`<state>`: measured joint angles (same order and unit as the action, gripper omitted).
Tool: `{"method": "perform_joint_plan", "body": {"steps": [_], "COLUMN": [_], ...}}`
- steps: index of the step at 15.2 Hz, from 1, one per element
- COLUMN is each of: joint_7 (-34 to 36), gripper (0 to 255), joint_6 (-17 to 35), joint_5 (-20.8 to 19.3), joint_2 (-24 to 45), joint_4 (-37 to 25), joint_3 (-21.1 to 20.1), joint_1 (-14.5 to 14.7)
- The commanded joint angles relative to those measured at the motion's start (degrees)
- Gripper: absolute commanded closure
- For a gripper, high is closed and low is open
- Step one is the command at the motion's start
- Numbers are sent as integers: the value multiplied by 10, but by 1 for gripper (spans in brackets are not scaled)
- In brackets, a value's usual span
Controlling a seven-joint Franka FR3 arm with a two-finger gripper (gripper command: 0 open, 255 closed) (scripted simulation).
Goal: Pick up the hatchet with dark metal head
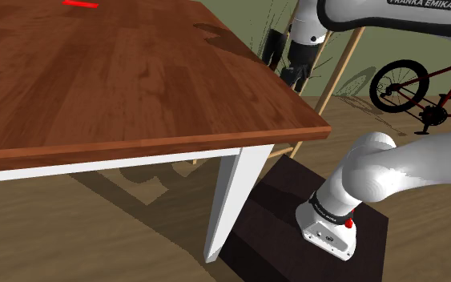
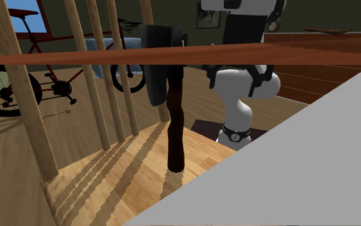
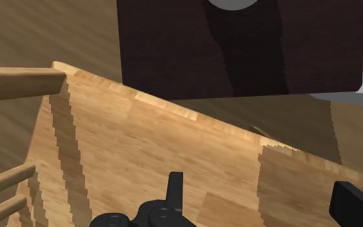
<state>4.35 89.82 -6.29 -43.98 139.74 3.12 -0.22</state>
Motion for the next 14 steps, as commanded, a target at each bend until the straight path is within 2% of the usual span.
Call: {"method": "perform_joint_plan", "body": {"steps": [1,8,14], "joint_7": [0,-57,-112], "gripper": [0,0,0], "joint_6": [0,-57,-123], "joint_5": [0,-5,6], "joint_2": [0,121,237], "joint_4": [0,-180,-362], "joint_3": [0,44,81], "joint_1": [0,-5,-8]}}
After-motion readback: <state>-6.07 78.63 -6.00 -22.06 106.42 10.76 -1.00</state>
